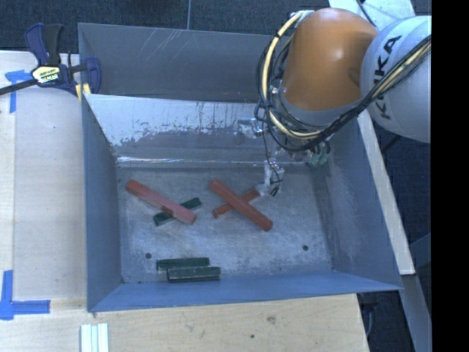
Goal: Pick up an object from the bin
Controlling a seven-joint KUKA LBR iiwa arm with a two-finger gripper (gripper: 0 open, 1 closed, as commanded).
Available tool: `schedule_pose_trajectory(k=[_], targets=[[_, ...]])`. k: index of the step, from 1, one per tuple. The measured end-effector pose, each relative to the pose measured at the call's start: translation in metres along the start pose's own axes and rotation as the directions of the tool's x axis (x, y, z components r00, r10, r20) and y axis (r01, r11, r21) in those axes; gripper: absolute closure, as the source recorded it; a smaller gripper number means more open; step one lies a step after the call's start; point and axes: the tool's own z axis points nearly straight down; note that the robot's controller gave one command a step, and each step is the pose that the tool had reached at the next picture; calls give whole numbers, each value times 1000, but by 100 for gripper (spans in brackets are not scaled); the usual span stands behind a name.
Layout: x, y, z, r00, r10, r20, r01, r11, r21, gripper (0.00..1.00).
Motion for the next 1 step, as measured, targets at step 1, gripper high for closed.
schedule_pose_trajectory(k=[1], targets=[[7, -10, 138, 999, 53, -14, -53, 999, -3, 0]])
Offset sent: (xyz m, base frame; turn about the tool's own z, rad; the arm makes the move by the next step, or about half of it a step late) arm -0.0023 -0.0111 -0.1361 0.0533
